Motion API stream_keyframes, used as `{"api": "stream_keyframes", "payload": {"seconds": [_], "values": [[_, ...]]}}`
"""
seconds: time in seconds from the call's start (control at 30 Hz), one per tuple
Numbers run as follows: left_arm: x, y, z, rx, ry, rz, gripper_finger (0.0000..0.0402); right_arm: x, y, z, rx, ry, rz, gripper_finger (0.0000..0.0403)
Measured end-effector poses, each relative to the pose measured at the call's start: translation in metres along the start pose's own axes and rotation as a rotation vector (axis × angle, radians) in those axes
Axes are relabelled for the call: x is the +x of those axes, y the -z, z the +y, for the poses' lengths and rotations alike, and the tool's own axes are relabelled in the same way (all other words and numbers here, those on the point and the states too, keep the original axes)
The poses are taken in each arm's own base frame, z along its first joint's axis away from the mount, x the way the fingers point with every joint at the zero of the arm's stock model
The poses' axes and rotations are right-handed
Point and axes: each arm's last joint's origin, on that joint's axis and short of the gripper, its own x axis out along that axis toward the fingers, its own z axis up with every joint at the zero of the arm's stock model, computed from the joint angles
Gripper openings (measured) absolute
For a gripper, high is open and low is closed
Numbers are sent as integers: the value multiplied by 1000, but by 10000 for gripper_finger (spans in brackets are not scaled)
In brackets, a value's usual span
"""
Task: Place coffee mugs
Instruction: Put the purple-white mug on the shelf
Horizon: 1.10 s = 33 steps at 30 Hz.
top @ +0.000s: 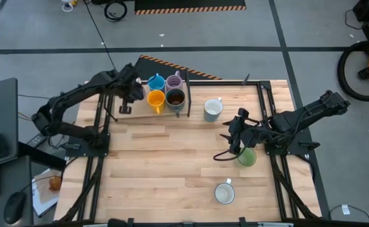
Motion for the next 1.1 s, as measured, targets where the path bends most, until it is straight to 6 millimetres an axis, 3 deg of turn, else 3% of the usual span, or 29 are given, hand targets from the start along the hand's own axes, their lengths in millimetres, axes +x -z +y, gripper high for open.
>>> {"api": "stream_keyframes", "payload": {"seconds": [0.23,0.43,0.7,1.1], "values": [[-2,-3,44,-61,47,0,21,1,0,-1,8,0,4,229],[11,-2,69,-69,106,18,21,1,0,-1,7,0,4,229],[33,-4,76,-25,185,65,21,1,0,-1,8,4,2,229],[35,1,80,-33,189,41,21,1,-3,-1,26,-2,-21,229]]}}
